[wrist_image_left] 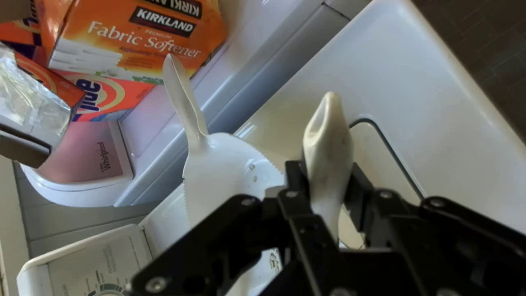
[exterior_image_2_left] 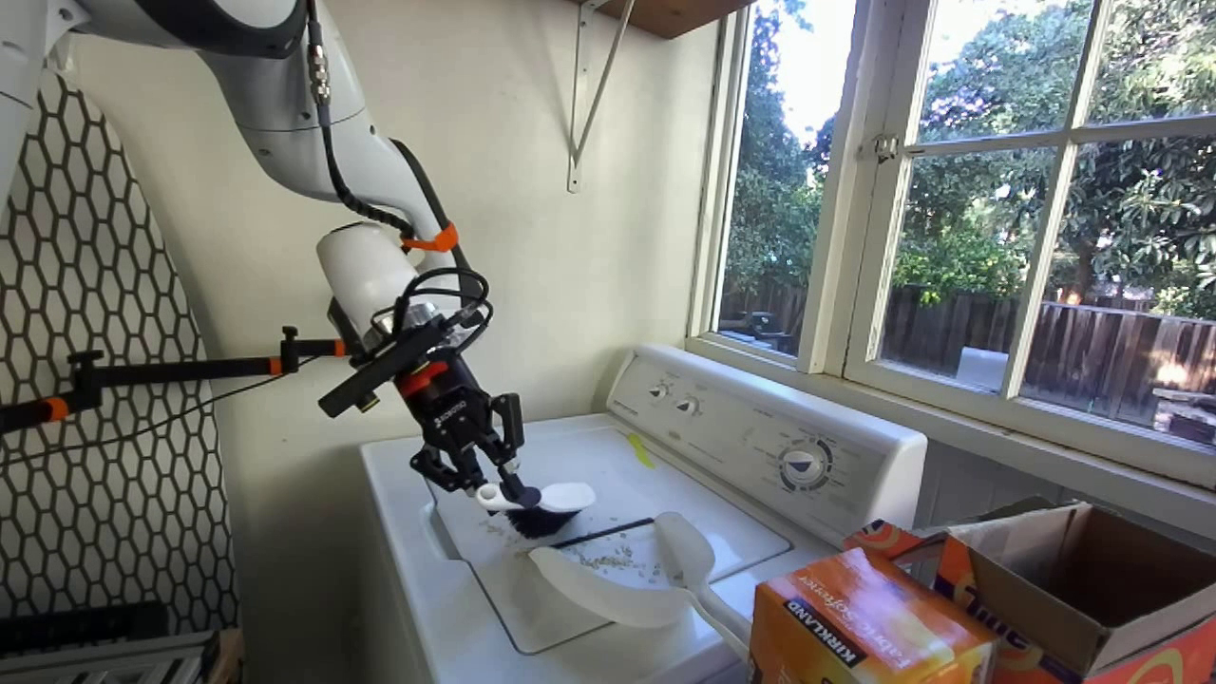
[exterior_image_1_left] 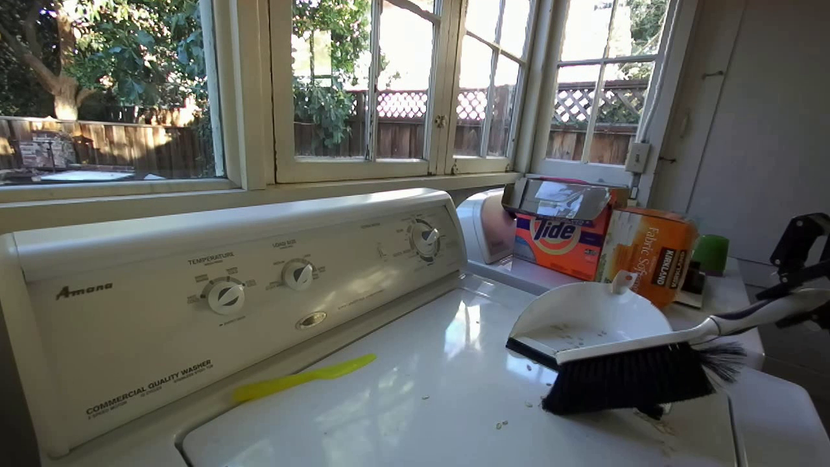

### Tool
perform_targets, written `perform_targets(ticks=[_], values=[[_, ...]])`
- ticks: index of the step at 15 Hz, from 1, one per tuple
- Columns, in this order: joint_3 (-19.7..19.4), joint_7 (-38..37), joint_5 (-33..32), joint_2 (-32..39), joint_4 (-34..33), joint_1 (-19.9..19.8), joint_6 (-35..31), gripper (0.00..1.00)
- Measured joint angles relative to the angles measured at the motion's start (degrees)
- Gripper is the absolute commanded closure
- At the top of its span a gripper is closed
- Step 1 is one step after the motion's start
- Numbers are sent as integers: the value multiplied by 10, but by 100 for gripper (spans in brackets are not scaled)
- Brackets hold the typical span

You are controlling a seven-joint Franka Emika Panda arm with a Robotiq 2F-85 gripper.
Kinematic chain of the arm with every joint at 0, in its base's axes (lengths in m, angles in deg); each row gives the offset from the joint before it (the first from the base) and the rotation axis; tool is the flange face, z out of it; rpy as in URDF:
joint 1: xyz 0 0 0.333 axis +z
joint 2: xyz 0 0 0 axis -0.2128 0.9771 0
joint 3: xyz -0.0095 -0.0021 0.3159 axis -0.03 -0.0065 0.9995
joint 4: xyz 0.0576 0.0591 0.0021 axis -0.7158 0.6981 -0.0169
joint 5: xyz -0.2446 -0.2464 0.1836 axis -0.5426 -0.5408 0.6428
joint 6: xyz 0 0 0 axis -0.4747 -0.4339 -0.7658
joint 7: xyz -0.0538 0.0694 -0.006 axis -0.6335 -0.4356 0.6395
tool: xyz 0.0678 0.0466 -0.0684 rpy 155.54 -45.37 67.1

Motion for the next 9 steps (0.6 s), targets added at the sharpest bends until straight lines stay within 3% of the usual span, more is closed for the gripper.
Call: perform_targets(ticks=[4, 9], values=[[-14, 0, 24, -1, -1, 3, -14, 93], [-121, -6, 40, -1, 14, 73, -14, 93]])
